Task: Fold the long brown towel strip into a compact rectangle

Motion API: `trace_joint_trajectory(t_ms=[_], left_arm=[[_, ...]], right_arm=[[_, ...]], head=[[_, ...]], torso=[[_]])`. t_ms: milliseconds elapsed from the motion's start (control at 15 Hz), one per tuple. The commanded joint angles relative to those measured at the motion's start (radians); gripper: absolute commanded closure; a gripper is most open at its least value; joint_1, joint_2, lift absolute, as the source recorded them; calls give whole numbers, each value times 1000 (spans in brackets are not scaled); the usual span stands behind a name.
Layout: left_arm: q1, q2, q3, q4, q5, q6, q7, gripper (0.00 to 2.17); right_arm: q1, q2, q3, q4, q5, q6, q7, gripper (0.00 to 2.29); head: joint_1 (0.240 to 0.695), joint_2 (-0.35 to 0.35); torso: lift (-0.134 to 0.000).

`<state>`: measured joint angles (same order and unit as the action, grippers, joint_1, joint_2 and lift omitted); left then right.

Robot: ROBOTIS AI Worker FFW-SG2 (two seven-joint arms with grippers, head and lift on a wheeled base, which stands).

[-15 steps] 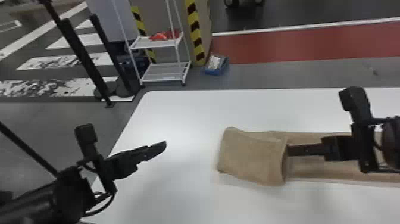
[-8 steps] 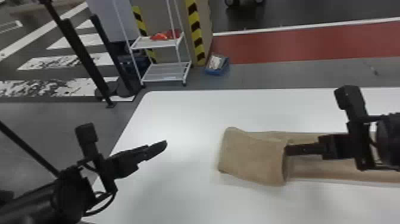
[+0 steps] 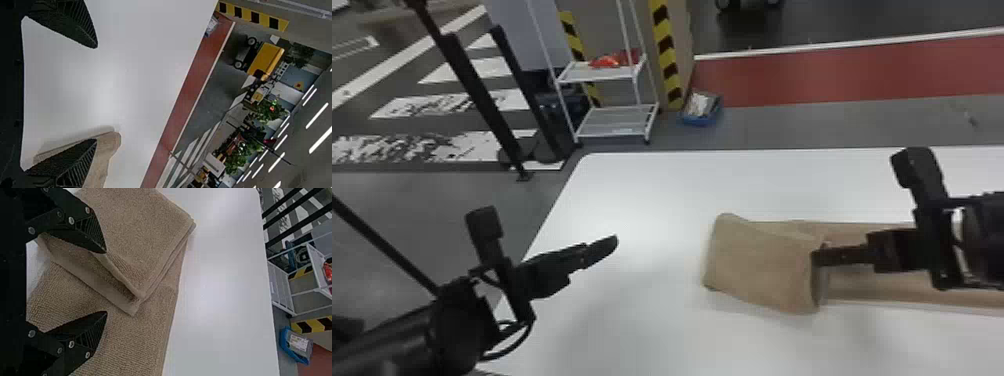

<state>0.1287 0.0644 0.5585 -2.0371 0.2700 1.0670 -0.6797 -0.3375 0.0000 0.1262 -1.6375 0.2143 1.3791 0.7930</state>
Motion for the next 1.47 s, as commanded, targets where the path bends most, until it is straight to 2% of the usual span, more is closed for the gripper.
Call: trace_joint_trajectory(t_ms=[0,200,333,667,1200,1267,1400], left_arm=[[-1,0,-2,0,0,0,0,26],[-1,0,-3,0,-2,0,2,26],[-3,0,-3,0,-3,0,-1,26],[-3,0,-3,0,-3,3,-1,26],[0,-1,-2,-6,3,9,-3,26],[0,-1,-2,-6,5,9,-3,26],[2,-1,-2,-6,8,9,-3,26]], right_arm=[[0,1,1,4,0,-2,0,407],[-2,1,9,18,0,-30,-9,410],[-5,1,12,31,-3,-51,-9,508],[-6,1,26,45,-1,-76,-17,583],[-2,1,41,45,0,-70,-23,599],[-3,1,40,47,2,-73,-23,805],[-3,1,40,45,3,-70,-24,822]], head=[[695,284],[695,284],[695,284],[695,287],[695,290],[695,291],[695,291]], torso=[[-120],[-120],[-120],[-120],[-120],[-120],[-120]])
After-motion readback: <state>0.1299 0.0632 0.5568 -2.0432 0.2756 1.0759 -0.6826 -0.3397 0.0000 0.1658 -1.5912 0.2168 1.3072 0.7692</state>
